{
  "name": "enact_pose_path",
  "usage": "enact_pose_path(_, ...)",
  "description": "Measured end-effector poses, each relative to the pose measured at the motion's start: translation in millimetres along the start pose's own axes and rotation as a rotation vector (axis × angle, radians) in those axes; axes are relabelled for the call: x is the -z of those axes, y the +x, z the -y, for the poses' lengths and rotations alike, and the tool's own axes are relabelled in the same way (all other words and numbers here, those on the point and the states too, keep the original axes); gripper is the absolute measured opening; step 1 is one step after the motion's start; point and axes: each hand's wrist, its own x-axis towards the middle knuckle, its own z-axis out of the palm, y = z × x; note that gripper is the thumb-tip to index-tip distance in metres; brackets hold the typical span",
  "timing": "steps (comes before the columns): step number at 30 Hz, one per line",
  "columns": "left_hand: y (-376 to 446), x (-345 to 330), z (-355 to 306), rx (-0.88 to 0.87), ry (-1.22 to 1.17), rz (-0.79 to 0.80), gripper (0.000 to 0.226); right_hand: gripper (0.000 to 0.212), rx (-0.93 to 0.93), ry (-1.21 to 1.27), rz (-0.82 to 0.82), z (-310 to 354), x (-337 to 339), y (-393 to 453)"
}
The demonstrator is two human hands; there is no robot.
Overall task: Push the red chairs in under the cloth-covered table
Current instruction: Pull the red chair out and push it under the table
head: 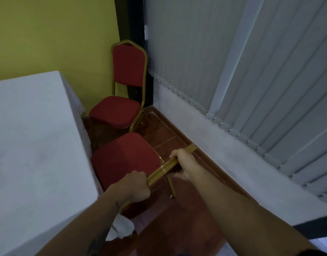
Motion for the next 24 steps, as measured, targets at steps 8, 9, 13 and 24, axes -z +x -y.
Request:
enact_pose_path(8, 8, 14, -14, 0.0, 0.098, -0.02, 0.033, 0.016, 0.063, 0.021, 0.026, 16, -1, 12)
enact_pose_path(9, 11, 17, -20, -0.003, 0.121, -0.017, 0.028, 0.017, 0.07, 0.021, 0.028, 20, 1, 15)
enact_pose_path(13, 27, 27, -53, 0.013, 0.158, -0.036, 0.016, 0.012, 0.104, -0.02, 0.035, 41, 23, 35)
enact_pose_path(24, 72, 25, -167, 0.164, 0.015, -0.028, 0.025, 0.004, 0.1, -0.16, 0.188, 105, 112, 102)
